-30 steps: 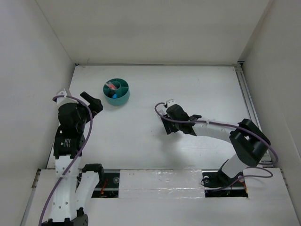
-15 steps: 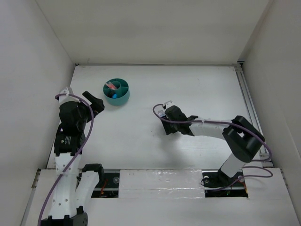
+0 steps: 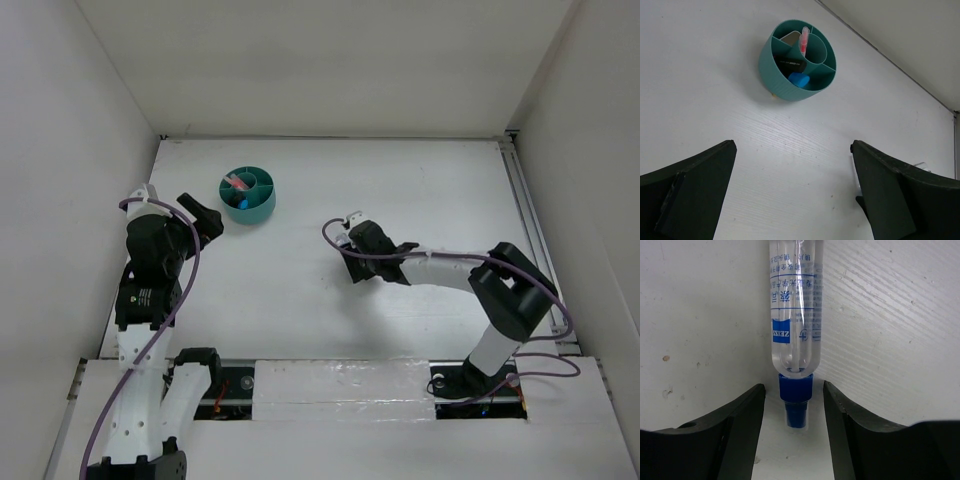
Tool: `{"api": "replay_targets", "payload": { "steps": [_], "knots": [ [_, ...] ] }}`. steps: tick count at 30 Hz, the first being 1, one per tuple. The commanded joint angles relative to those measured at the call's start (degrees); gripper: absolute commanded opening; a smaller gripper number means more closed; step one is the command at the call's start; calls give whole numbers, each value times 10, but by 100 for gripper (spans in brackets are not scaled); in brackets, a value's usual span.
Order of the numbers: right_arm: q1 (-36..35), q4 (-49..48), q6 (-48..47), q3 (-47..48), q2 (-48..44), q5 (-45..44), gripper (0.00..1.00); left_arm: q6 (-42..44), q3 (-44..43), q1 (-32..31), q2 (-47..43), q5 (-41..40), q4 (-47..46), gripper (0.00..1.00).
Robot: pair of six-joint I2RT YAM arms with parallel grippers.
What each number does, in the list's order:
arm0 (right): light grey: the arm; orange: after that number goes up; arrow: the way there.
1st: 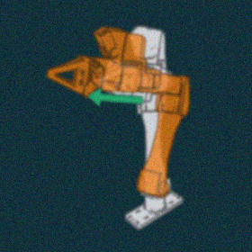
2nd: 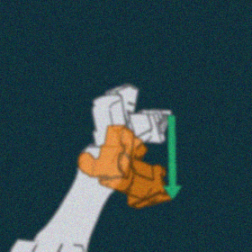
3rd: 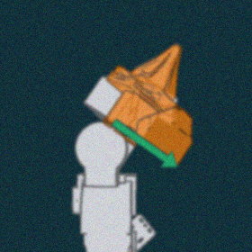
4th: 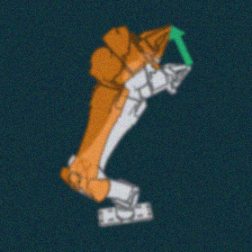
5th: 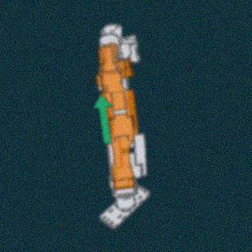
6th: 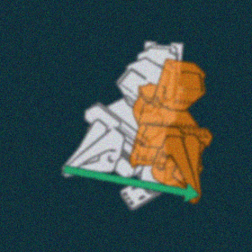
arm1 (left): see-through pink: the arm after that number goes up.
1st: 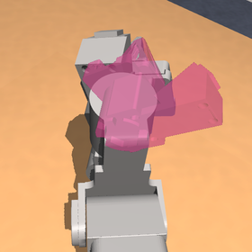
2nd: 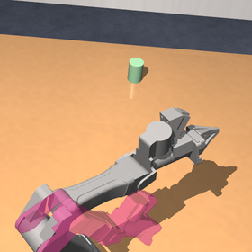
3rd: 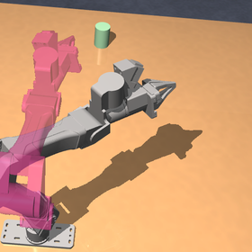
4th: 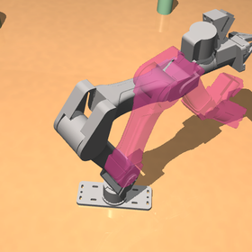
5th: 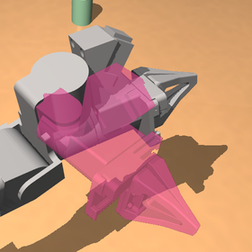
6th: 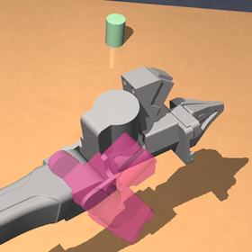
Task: Sort the stationery into containers
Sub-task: Pick up the stationery from the center of the board.
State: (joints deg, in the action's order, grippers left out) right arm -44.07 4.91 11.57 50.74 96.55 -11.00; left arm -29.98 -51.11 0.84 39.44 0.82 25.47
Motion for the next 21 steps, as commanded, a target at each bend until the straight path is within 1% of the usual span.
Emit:
{"api": "replay_targets", "payload": {
  "steps": [1, 7, 12, 15, 18, 20, 21],
  "knots": [
    [15, -25, -13, 19, 15, 6, 56, 10, 0, -1, -1, 7, -26, 100],
    [15, -42, -20, 19, 27, 18, 56, 10, 6, -1, -1, 12, -26, 100],
    [21, -42, -25, 19, 33, 18, 49, 10, 6, -1, -1, 12, -26, 100],
    [21, -42, -25, 19, 33, 18, 44, 10, 6, -1, -1, 12, -26, 100],
    [21, -42, -25, 14, 28, 18, 43, 10, 6, -1, -1, 12, -26, 100],
    [21, -42, -25, 14, 28, 18, 38, 10, 6, -1, -1, 12, -26, 100],
    [21, -37, -25, 14, 28, 18, 38, 10, 6, -1, -1, 12, -26, 100]
  ]
}}
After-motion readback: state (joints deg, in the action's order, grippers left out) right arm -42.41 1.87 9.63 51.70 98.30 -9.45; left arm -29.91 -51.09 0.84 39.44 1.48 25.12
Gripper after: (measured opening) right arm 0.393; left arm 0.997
